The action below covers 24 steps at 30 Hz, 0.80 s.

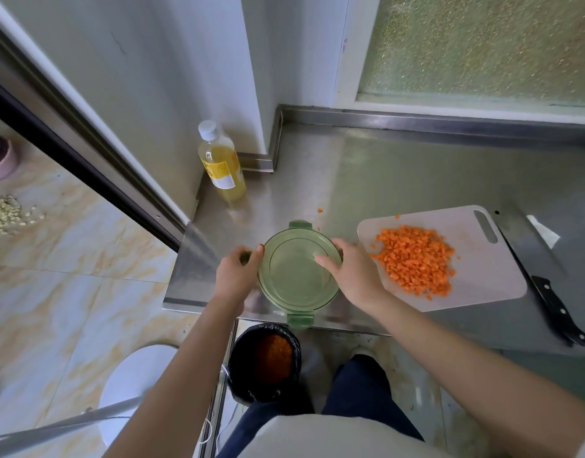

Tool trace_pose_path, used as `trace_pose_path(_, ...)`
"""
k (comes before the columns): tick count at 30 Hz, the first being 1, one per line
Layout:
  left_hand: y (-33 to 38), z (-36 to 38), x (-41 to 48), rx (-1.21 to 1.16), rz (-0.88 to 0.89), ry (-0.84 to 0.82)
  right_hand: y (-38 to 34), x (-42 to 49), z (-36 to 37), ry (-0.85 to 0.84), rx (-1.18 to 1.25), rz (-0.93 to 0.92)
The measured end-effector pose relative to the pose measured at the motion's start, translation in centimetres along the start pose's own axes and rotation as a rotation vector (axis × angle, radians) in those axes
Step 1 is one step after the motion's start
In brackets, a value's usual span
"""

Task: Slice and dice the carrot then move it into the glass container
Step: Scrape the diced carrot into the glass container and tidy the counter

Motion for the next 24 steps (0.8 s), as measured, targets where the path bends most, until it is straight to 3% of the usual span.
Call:
trace_pose_path(5, 1.8, 0.1, -0.6, 0.01, 0.028, -0.008, -0.4, -0.3, 0.3, -0.096, -0.017, -0.017)
trace_pose_path(9, 3.2, 0.2, -1.0, 0.019, 0.129, 0.002, -0.8, 0.0, -0.7, -0.03, -0.004, -0.022)
trace_pose_path(13, 4.9, 0.6, -0.7, 0.042, 0.257, 0.119, -1.1, 1.9, -3.0, 0.078, 0.305, 0.01)
trace_pose_path(16, 5.9, 1.9, -1.0, 0.309, 0.381, 0.159, 0.3, 4.5, -5.1, 0.225, 0.504, 0.108)
trace_pose_path(19, 5.6, 3.9, -1.3, 0.664, 0.56, 0.055, 2.6, 7.6, -6.7, 0.344, 0.534, 0.257)
trace_pose_path(24, 4.1, 6.9, -0.8, 1.017, 0.601, -0.151, 5.5, 11.3, -7.1, 0.275, 0.662, 0.507)
Point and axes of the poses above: each hand's wrist, its own x-axis towards the middle knuckle, its own z-axis out of the palm, y = z × x, the point moved 3 cm from there along x, towards the middle knuckle, and after that the axes turned 2 degrees about z, right-handed, at the moved point
